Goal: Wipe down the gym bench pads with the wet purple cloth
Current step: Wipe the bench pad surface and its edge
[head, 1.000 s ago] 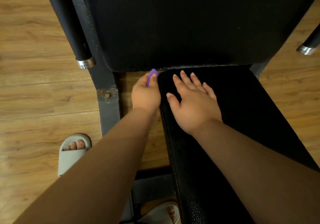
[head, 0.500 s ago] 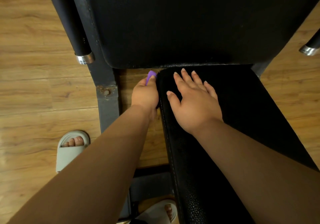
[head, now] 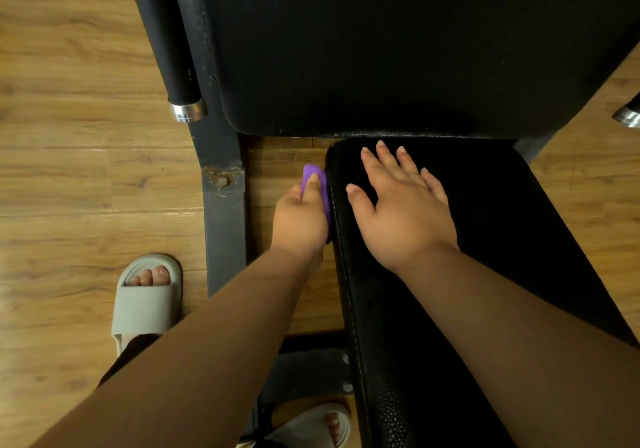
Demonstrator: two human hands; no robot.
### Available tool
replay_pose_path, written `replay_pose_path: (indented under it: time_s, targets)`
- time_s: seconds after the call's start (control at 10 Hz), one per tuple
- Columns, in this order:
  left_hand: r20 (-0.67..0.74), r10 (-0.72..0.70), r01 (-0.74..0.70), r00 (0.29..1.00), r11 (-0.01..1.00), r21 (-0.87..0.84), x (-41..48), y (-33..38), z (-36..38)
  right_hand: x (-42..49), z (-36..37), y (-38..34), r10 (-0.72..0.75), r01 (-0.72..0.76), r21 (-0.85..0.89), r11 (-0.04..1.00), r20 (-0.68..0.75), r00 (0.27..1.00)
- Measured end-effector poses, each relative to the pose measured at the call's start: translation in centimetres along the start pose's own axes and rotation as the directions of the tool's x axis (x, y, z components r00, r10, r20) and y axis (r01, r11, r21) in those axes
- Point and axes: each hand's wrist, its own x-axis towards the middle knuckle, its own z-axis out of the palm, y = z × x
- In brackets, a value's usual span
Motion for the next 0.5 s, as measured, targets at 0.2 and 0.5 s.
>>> replay_pose_path:
  time_s: [0.2,0.5]
  targets:
    - [0.009,-0.167,0.167,0.986,0.975,-0.148,2.2,1.0,0.3,0.0,0.0,-0.1,0.002,-0.002,0.001,1.000,-0.008,1.000]
    - [-0.004,0.242,-0.237,0.970,0.956,0.175,-1.3,-0.1,-0.4,-0.1,-0.1,-0.1,-0.003,0.003,0.006,1.000,-0.006,1.000]
